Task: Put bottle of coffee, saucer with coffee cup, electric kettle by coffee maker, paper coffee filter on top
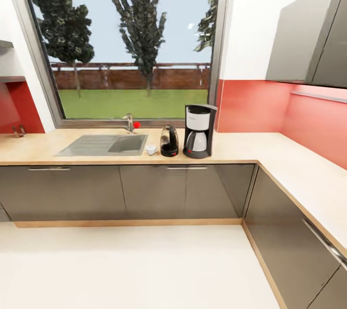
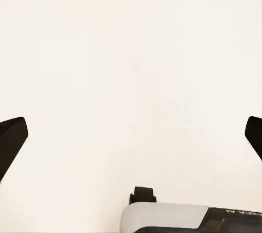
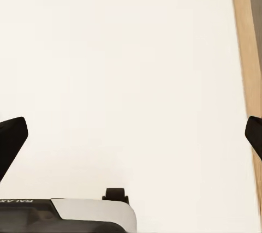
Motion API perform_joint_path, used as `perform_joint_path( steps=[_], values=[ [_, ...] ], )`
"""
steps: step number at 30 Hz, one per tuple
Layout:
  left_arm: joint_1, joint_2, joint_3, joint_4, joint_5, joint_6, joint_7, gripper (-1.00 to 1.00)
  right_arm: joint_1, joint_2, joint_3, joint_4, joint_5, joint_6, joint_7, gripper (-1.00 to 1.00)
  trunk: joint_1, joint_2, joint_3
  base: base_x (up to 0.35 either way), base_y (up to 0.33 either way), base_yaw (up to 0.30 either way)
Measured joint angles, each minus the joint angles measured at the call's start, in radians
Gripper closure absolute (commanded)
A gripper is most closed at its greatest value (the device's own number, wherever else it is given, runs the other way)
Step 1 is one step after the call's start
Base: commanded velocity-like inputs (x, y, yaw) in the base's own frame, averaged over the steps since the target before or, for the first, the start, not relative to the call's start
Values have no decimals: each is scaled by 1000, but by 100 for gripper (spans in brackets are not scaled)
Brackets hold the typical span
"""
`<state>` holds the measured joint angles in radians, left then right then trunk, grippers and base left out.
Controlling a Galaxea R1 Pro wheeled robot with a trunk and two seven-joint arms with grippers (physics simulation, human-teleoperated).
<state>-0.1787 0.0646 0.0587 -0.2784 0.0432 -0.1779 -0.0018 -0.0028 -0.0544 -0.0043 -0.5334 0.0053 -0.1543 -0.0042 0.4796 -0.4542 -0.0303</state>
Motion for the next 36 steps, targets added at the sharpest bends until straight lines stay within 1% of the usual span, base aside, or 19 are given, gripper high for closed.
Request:
perform_joint_path(
  steps=[17, 25, 36],
  values=[
    [0, 1, 0, 0, 0, 0, 0, -100, 0, -1, -1, -1, -2, 1, 0, -100, 0, 0, 0, 335, 73, 0],
    [0, 1, 0, 0, 1, 0, 0, -100, 0, 1, -1, 0, -2, 2, 0, -100, 0, 0, -10, 335, 98, 0],
    [0, 1, 0, 0, 1, 0, 0, -100, 0, 1, -1, 1, -3, 2, 0, -100, 0, 0, -12, 324, 162, 0]
  ],
)
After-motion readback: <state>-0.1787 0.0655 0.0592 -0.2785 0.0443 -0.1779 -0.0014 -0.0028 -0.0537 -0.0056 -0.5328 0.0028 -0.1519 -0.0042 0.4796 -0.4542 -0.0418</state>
